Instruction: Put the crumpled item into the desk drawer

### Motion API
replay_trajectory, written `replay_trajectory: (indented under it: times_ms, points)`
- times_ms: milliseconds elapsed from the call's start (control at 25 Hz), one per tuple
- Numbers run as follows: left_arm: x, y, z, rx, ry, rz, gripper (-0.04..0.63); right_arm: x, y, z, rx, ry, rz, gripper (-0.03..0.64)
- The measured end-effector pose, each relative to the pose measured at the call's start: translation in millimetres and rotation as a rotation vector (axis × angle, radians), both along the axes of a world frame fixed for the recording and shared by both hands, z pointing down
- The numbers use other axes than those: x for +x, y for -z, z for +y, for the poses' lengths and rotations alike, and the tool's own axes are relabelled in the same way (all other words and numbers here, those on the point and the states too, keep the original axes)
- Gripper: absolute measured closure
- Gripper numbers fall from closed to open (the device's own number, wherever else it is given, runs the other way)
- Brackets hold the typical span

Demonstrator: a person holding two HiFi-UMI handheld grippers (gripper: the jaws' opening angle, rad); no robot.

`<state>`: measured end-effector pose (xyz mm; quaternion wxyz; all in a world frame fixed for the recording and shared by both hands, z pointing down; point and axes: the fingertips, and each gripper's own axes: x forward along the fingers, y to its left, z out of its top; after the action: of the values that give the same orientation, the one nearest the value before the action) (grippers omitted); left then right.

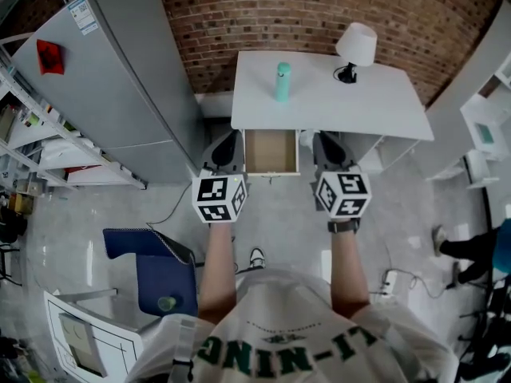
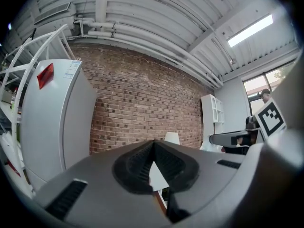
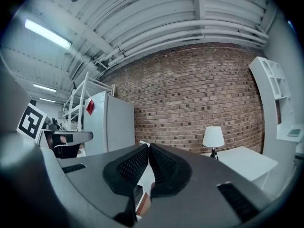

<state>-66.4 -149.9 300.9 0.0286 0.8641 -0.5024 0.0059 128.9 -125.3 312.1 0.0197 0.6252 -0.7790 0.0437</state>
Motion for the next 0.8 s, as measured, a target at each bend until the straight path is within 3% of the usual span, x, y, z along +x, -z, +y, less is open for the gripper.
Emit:
replay_trajectory:
  times_ms: [480,800]
  points:
    - [-21.4,-30.7,-50.7,-0.051,-0.048,0.019,0.595,-41.4,-34.6,-40.9,-0.055,0.003,0.025,0.606]
    - [-10.0,-60.5,-73.8,-0.092,-0.085,-0.014,0.595,-52.5,-69.7,-70.0,-0.108,0.01,0.022,0.606]
